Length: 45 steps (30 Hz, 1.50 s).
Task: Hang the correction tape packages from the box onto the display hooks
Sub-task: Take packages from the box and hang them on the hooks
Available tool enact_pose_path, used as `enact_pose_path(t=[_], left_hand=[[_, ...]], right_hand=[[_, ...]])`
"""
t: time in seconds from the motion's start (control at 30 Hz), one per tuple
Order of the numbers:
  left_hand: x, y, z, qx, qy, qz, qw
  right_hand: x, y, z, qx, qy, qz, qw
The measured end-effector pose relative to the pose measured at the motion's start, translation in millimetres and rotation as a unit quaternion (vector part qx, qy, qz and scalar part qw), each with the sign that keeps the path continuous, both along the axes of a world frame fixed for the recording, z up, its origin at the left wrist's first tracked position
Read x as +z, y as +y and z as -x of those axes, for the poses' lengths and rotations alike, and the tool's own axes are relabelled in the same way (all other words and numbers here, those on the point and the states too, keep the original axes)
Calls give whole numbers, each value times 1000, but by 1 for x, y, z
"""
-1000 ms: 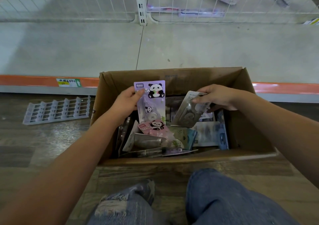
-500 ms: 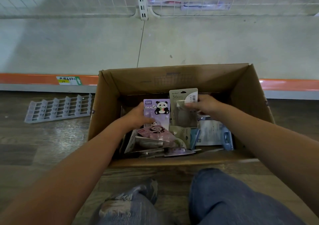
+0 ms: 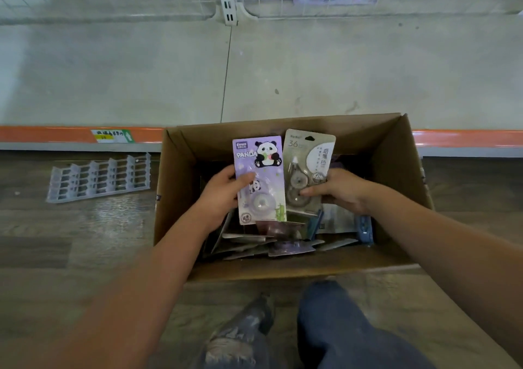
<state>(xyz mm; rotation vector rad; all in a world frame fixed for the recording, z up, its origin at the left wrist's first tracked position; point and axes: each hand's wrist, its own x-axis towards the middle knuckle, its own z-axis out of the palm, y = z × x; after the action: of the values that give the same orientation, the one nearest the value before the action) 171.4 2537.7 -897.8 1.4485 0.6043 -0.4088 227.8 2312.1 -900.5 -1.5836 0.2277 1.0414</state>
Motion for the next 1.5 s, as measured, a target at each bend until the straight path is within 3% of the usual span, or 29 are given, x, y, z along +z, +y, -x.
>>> enact_pose_path(t=[0.37,0.7,0.9,1.1,1.27,1.5], left_hand=[[175,-18,42,49,103,104,988],[390,-46,77,37,60,84,994],[514,-58,79,-26,2,20,999],[608,-82,74,-80,-82,30,993],[668,-120,66,-149,-142,68,976],[733,-192,57,-148,-221,66,962]], right_hand=[[186,-28,41,-63,91,-38,993],[398,-52,91,-124,92,-92,984],[526,-62,105,-165,32,-124,978],[619,-88,127,-241,-61,-154,956],[672,-123,148,-289,-115,-187,932],[722,-192,152,-297,-200,-184,915]])
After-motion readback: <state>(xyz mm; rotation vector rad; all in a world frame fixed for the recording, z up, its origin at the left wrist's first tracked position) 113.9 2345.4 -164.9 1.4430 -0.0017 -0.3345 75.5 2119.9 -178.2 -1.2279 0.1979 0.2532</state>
